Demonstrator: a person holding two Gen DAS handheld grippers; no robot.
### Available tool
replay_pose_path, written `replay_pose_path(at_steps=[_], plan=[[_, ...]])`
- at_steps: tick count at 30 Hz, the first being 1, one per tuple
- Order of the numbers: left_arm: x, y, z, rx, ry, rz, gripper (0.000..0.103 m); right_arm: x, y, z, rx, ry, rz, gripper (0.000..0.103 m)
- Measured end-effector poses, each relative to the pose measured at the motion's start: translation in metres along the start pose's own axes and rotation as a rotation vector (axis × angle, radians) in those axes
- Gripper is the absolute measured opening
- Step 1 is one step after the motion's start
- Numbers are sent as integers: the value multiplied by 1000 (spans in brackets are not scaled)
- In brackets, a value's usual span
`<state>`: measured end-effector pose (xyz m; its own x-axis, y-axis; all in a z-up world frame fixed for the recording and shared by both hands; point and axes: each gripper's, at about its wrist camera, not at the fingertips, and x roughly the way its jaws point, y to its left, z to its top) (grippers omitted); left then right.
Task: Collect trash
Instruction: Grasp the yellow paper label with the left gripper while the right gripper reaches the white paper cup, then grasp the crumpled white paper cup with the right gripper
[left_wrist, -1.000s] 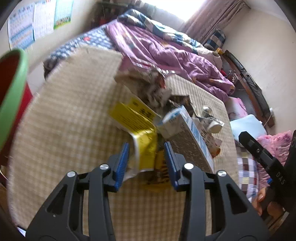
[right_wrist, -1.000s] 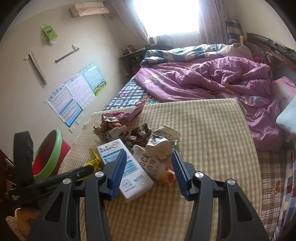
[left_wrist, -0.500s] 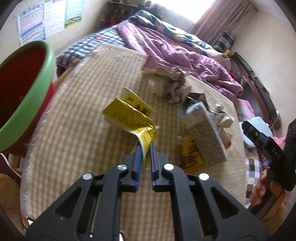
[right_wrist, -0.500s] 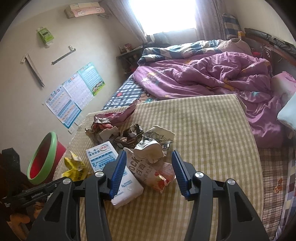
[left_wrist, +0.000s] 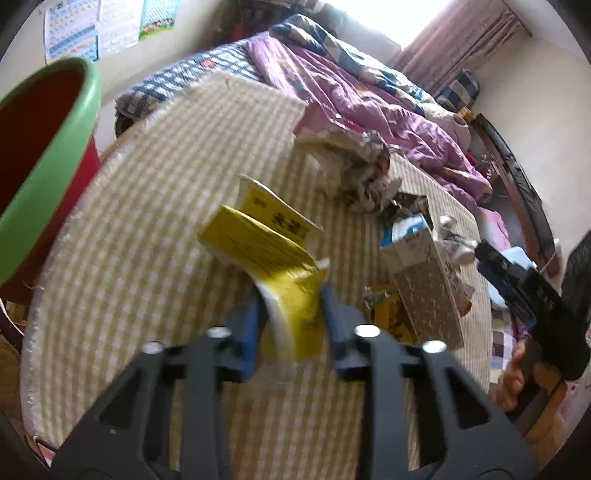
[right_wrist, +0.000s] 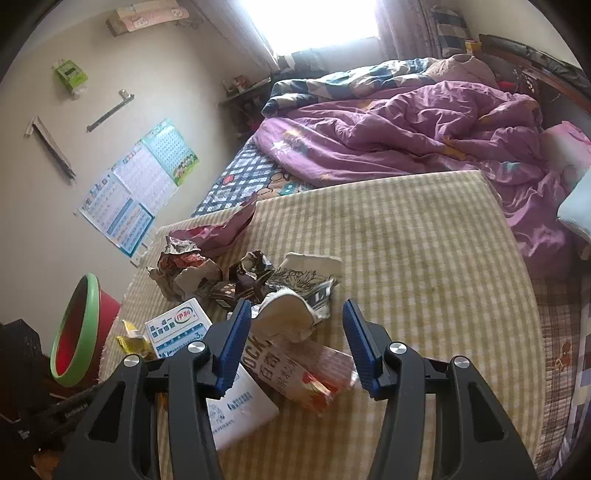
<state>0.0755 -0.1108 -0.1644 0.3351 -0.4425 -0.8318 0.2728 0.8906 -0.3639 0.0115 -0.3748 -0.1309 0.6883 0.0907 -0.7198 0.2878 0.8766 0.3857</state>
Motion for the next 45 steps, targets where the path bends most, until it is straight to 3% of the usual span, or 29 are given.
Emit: replay_pose_path(at_steps=[10,18,20,25,37,45], plan=[[-33,3,-8,11,-85,10,19,8,13,3,-6,9,-14,56],[-60,5,-4,10,-161,13,19,17,2,2,65,21,-35,56],[-64,5,-3,14,-171,12,19,19,-1,1,85,33,-29,47],[-71,7,-2,10,-187,5,19,11,2,2,75,3,-29,44],[-92,17,-2,2,-241,11,19,-45,58,9,-48,-148,27,44],[-105,26,-1,6,-270,34,19,-55,106,6,-149,-165,92,44]])
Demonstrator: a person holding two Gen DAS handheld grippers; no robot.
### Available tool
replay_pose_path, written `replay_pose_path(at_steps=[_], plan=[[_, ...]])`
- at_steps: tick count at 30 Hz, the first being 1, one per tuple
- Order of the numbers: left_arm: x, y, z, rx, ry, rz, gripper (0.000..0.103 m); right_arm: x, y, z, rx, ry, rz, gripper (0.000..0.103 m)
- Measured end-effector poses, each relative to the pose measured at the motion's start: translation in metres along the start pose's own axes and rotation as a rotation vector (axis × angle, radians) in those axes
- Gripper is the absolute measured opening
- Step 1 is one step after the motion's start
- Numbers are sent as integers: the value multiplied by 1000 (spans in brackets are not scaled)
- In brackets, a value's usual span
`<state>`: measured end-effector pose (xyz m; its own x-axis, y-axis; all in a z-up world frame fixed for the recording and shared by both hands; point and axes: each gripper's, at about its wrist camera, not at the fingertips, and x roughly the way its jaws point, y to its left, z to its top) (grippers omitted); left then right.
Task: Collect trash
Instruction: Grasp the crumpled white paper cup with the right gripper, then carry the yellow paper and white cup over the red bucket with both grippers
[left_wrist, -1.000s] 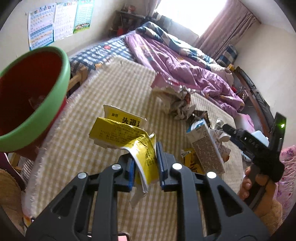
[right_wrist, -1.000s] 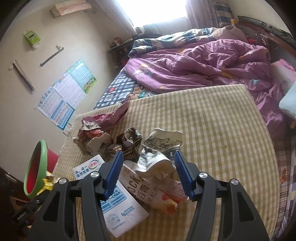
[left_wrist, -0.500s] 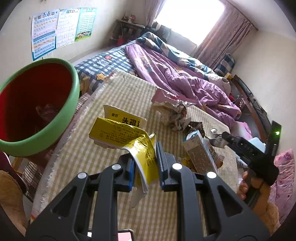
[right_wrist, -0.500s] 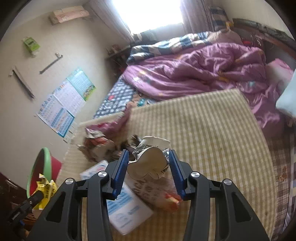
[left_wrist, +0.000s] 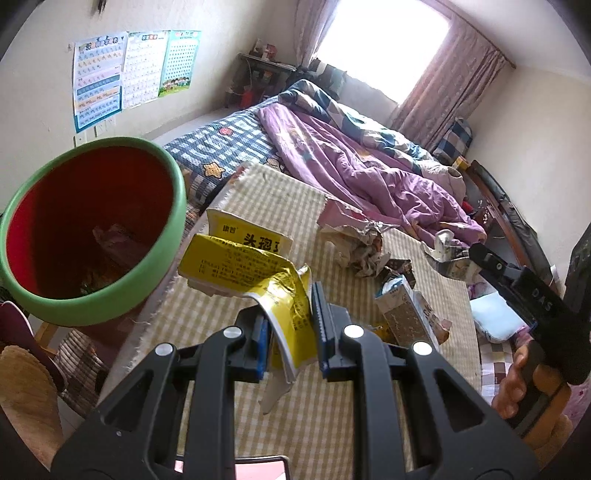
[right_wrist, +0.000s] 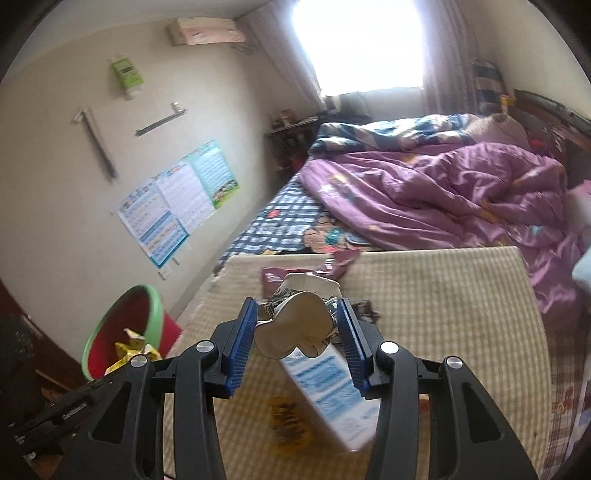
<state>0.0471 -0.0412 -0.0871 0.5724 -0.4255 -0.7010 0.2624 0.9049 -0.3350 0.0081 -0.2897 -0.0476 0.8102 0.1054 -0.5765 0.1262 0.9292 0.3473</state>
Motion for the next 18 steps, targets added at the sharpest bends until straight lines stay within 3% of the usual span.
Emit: replay_pose_path(at_steps=[18], plan=[[-25,34,11,-6,-72,76,19,22,75,-8,-102,35,114,44]])
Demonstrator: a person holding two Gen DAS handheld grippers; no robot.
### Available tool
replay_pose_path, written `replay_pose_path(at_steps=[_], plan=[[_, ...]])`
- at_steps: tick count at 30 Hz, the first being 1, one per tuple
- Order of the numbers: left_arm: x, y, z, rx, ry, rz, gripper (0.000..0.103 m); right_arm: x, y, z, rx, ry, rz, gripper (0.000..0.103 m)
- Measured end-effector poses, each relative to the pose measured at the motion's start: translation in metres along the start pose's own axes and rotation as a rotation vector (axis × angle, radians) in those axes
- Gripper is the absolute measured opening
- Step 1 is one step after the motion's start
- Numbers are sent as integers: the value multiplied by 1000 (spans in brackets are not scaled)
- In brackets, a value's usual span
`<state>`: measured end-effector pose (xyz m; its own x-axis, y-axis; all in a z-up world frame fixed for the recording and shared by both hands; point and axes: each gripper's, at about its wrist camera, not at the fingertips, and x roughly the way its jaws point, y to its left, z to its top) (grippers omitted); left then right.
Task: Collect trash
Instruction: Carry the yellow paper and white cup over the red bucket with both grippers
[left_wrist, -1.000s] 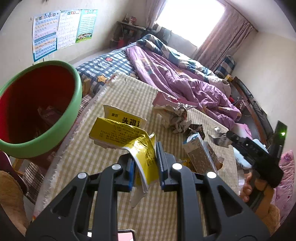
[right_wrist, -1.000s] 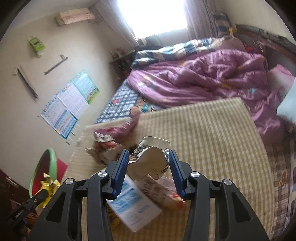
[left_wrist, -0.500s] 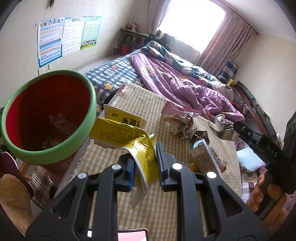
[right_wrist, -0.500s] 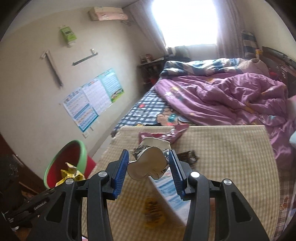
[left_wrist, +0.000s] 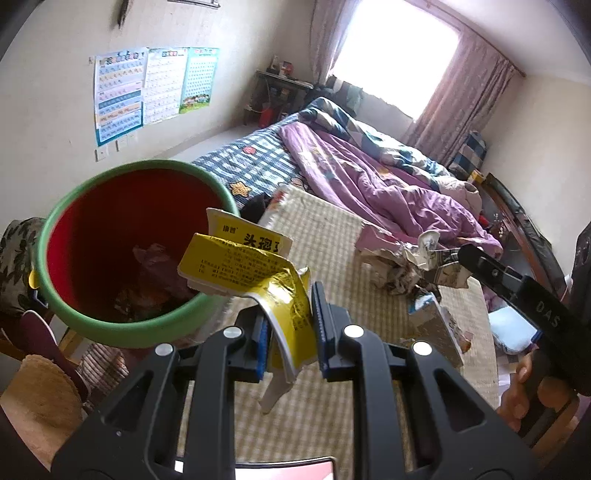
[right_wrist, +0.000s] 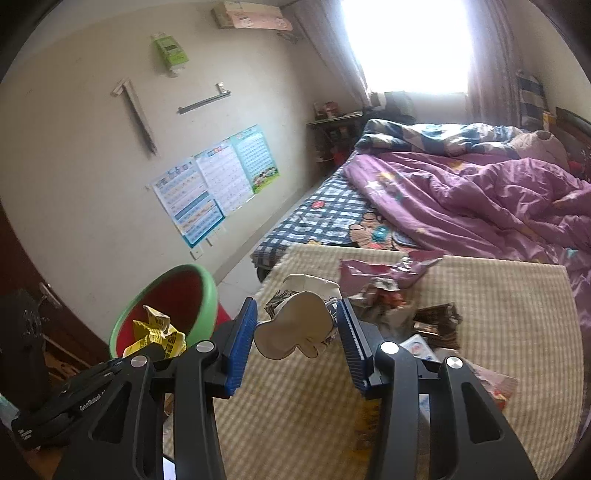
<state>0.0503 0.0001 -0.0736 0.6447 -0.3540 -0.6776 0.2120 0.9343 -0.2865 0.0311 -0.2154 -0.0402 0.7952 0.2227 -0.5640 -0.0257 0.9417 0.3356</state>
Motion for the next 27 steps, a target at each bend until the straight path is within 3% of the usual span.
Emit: replay_pose_path(at_steps=[10,27], plan=[[-16,40,9,-25,-67,114,19,20,36,1,-56,7,48,44],[-16,79,20,-44,-98,174,19,49,78,6,-125,1,103,44]])
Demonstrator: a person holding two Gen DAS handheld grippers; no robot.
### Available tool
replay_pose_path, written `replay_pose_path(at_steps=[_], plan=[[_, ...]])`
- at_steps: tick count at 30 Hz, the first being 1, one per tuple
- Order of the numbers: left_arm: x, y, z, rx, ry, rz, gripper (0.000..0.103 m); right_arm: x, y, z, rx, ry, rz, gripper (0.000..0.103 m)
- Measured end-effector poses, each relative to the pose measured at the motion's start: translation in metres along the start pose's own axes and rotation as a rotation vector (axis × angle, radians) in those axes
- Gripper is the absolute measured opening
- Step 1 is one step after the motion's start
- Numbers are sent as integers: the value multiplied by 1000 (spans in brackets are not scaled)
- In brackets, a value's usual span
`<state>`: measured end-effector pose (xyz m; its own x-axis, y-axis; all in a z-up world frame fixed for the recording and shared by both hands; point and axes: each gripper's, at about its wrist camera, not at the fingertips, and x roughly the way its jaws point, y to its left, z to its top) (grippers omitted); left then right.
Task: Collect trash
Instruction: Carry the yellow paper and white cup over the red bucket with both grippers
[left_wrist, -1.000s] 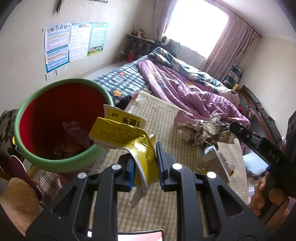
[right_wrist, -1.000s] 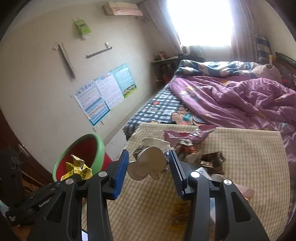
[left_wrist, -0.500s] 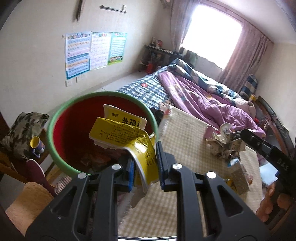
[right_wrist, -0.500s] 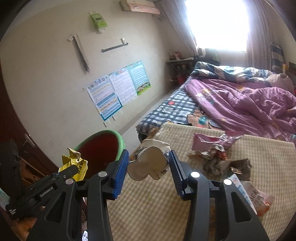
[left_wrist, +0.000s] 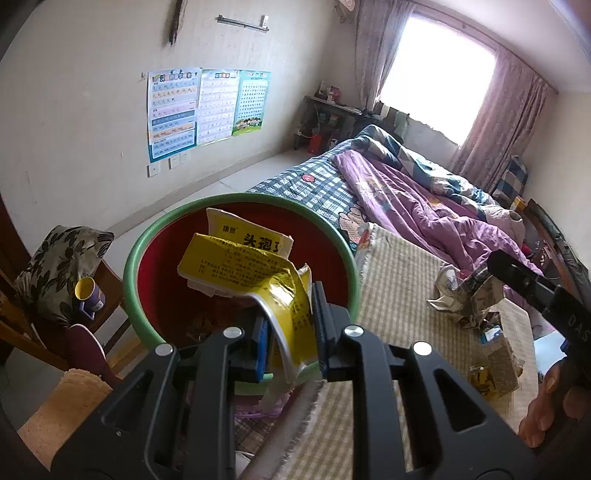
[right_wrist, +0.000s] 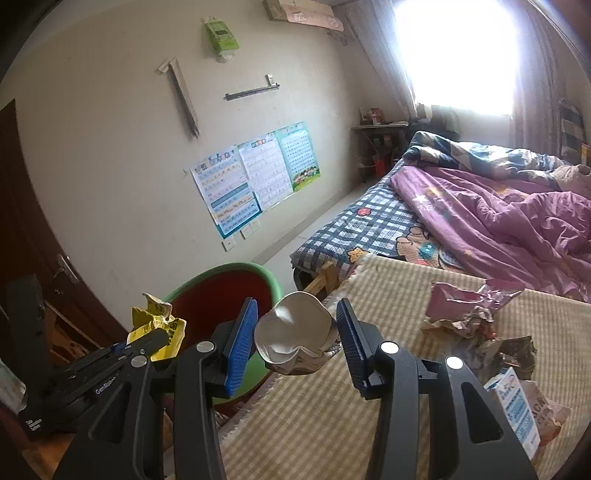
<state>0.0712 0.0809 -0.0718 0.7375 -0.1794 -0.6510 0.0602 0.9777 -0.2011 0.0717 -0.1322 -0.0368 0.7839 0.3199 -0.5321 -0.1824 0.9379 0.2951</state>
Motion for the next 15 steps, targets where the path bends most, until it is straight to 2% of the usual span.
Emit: replay_pose_path(at_steps=[15], plan=[[14,18,2,12,24,-4,19,27,36,4,-54,13,36,44]])
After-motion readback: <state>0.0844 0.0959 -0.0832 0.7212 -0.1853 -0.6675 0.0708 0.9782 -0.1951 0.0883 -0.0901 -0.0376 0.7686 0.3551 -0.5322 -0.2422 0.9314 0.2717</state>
